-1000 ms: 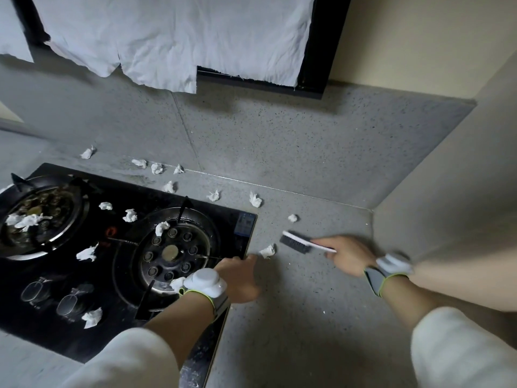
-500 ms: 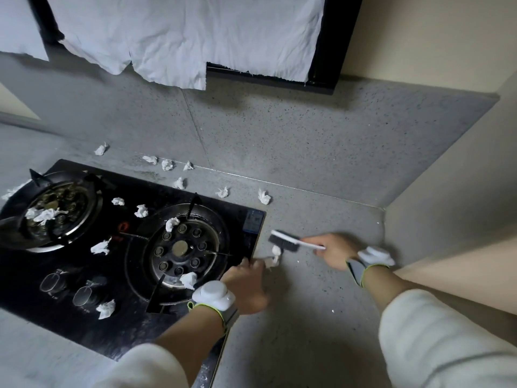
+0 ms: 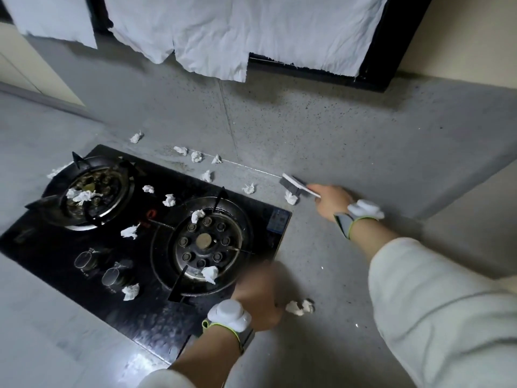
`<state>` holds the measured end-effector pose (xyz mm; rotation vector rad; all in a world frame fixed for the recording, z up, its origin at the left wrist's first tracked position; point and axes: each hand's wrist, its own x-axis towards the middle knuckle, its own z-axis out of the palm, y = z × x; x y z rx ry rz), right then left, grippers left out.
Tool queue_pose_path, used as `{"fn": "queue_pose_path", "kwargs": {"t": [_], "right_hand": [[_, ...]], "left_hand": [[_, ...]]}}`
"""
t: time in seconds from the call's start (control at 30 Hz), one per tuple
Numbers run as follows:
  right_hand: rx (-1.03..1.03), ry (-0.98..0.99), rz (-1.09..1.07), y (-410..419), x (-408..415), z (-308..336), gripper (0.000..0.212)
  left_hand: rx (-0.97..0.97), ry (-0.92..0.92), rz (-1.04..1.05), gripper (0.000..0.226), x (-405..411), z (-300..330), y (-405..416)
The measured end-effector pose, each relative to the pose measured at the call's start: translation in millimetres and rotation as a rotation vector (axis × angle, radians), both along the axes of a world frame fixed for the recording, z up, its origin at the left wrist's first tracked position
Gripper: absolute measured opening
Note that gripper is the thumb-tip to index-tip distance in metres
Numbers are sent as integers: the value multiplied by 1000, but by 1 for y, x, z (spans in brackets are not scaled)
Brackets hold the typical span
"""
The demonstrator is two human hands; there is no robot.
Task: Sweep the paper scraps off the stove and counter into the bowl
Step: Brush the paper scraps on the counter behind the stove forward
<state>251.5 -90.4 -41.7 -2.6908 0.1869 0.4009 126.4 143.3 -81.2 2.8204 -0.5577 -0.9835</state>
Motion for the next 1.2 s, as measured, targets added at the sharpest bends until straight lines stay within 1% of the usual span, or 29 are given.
{"fn": "queue_pose_path", "kwargs": {"t": [0.1, 0.17, 0.27, 0.37, 0.4, 0.43, 0.5, 0.53, 0.6, 0.7, 0.8, 0.87, 0.97, 1.07, 1.13, 1.2], "right_hand": [[-134, 137, 166, 8, 25, 6, 42], [-225, 198, 235, 4, 28, 15, 40], [-285, 268, 257, -10, 15, 34, 33], [-337, 394, 256, -32, -11, 43, 38], [-317, 402, 248, -41, -19, 41, 41], [-249, 406, 209, -50, -24, 39, 45], [-39, 377, 63, -63, -25, 33, 51], [31, 344, 14, -63, -22, 32, 52], [92, 236, -10, -46, -13, 28, 53], [77, 112, 66, 12, 9, 21, 54], [-79, 15, 187, 68, 39, 18, 56], [-167, -4, 280, 94, 56, 15, 56], [-307, 1, 310, 109, 69, 13, 41], [-424, -49, 344, 90, 65, 23, 38], [-494, 11, 392, 57, 53, 34, 36], [-517, 148, 397, 21, 29, 47, 36]], "left_hand": [[-54, 75, 0, 91, 15, 12, 2], [-69, 95, -2, 87, 23, 19, 3], [-58, 95, -6, 84, 26, 25, -1], [-42, 74, -24, 82, 26, 27, -2], [-47, 63, -27, 80, 26, 26, -2], [-51, 51, -28, 79, 26, 26, -2], [-38, 49, -48, 82, 25, 27, 0], [-34, 55, -70, 84, 25, 25, 1], [-35, 64, -99, 89, 22, 23, 2], [-40, 68, -70, 92, 22, 21, 2], [-51, 80, -52, 90, 27, 22, 1], [-64, 111, -34, 87, 32, 21, 2], [-57, 117, -39, 84, 33, 20, 3], [-50, 104, -50, 85, 32, 17, 2], [-46, 100, -67, 86, 32, 18, 3], [-51, 94, -72, 85, 31, 17, 3]]}}
